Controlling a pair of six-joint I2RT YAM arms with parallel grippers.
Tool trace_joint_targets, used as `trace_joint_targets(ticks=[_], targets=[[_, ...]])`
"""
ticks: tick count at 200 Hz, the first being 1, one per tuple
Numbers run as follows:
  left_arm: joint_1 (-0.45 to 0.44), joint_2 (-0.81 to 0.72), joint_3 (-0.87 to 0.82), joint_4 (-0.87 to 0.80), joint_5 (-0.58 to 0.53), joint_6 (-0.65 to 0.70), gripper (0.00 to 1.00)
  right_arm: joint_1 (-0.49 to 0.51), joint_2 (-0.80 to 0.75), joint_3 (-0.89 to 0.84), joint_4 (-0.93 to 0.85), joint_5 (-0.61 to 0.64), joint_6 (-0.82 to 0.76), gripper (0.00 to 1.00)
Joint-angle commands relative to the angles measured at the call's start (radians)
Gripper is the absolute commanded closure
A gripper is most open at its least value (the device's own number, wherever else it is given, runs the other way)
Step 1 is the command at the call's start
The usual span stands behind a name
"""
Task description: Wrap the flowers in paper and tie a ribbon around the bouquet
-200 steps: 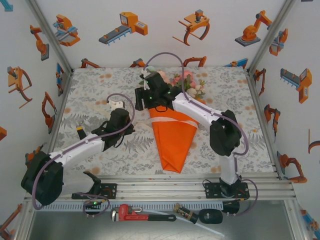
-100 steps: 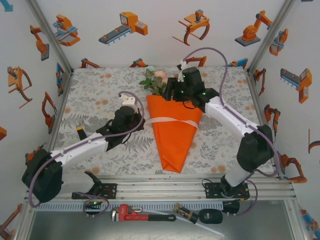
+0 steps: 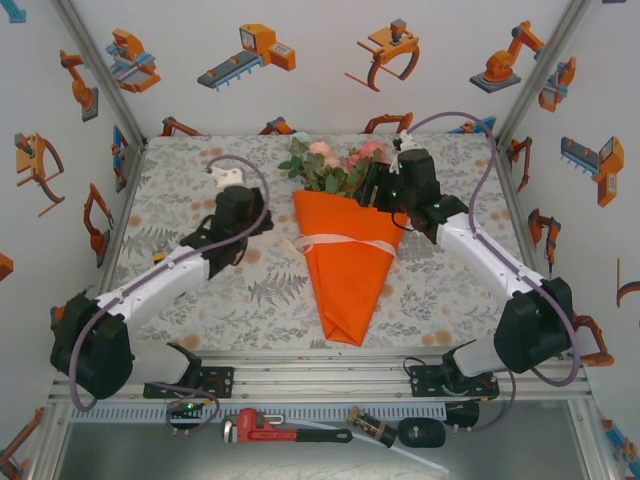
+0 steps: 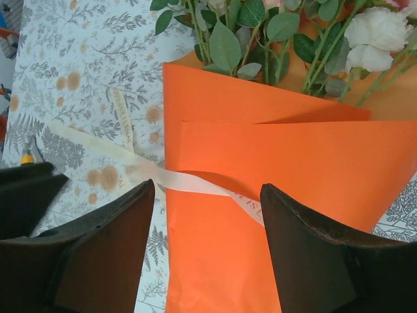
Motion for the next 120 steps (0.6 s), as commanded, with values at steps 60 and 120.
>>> trace_joint_targets(ticks=[60, 120], targets=[[0.392, 0.129, 0.021, -0.259, 0.062, -0.354, 0.49, -0.010, 0.013, -0.020, 0.056, -0.039, 0.019, 0.39], [0.409, 0.426, 0.291, -0.417, 0.014, -0.365, 0.43, -0.026, -0.014, -0.043, 0.055, -0.034, 0.014, 0.39]])
